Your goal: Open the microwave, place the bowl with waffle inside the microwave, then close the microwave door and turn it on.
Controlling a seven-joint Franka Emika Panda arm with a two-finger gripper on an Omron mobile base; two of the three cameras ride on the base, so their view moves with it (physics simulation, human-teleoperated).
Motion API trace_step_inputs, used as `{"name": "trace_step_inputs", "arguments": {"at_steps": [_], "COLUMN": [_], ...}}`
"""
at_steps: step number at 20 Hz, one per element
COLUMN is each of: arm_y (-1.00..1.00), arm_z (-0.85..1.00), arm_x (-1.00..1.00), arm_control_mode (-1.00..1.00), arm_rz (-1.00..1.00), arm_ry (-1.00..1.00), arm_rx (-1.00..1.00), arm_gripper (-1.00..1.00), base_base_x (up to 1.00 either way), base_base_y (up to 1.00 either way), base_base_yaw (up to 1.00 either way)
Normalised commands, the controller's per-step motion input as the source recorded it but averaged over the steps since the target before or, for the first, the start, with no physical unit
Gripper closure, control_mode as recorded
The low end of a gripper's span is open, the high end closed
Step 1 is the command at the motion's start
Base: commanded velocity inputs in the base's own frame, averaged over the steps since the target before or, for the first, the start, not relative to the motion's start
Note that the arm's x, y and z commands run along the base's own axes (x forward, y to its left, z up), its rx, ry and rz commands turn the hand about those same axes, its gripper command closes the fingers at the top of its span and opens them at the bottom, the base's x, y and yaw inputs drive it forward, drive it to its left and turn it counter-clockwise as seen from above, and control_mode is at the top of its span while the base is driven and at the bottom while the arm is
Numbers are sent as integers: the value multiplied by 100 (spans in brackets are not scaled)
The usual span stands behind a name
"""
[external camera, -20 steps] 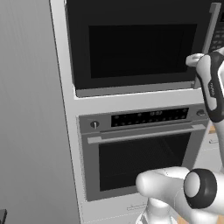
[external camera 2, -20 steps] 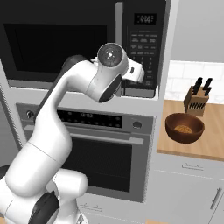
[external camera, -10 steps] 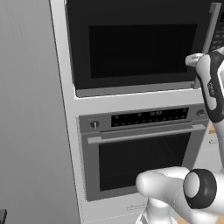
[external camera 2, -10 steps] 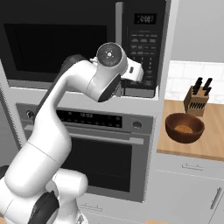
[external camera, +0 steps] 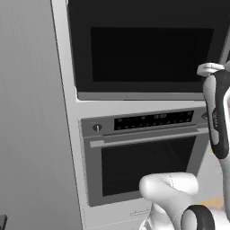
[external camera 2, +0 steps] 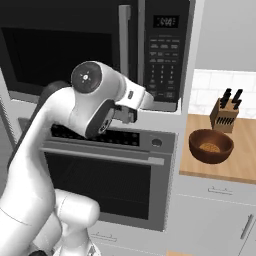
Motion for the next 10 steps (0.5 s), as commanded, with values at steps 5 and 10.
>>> {"name": "trace_step_inputs", "arguments": {"at_steps": [5, 10], "arm_y": [39, 57], "arm_z": [0, 0], "arm_x": [-100, -100], "arm_control_mode": [-100, -100], "arm_rz": [-24, -12], "arm_ry": [-1, -13], "arm_rx": [-14, -18], "arm_gripper": [100, 100], "base_base_x": [0, 0], "base_base_y": [0, 0], "base_base_yaw": [0, 0]}}
